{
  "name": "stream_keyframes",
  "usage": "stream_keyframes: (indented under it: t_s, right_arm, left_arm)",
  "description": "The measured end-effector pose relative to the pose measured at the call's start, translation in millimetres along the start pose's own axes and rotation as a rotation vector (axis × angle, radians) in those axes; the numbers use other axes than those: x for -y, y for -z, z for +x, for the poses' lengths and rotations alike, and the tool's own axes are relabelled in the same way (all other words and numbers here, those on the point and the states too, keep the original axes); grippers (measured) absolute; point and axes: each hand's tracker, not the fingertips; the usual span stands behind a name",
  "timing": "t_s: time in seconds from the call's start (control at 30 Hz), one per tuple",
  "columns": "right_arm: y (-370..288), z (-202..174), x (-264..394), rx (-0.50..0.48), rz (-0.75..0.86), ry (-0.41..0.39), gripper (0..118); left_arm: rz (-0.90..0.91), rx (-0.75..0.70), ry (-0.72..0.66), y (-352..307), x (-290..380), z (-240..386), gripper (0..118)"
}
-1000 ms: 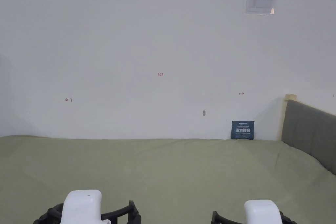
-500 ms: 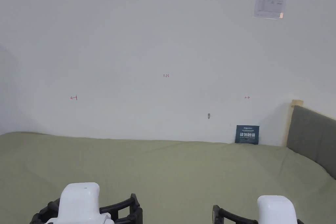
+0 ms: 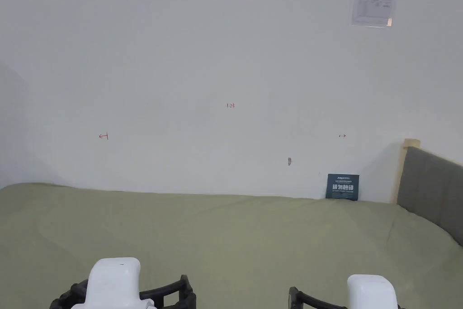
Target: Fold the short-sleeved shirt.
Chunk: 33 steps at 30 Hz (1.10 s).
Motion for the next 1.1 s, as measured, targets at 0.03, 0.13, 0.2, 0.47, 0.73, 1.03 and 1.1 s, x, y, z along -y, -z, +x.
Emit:
stream_keyframes:
  t_s: [0.03,0.13,0.2,0.47,0.73,1.03,1.1]
  right_arm:
    - [-1,2,-1,-0.005,-0.003,0.008,110]
    - [1,0,-5,0.039,-0.028,-0.033,110]
    - [4,1,-7,0.064,-0.027,-0.035,110]
    - [2,3,-16,0.036,-0.03,-0.018,110]
    - [10,8,-23,0.057,-0.065,-0.001,110]
    - [9,7,-29,0.09,-0.058,-0.006,110]
    - [10,8,-30,0.089,-0.057,0.007,110]
  left_arm:
    - [-0.003,0.002,-0.003,0,0,-1,118]
    - [0.008,0.008,-0.018,-2,-2,-3,118]
    - [0.013,0.011,-0.016,-3,-4,-3,118]
    - [0.012,0.018,-0.017,-3,-8,-3,118]
    - [-0.002,0.032,0.005,5,-8,2,118]
    - [-0.008,0.042,0.013,6,-9,4,118]
    - [-0.008,0.038,0.009,5,-10,4,118]
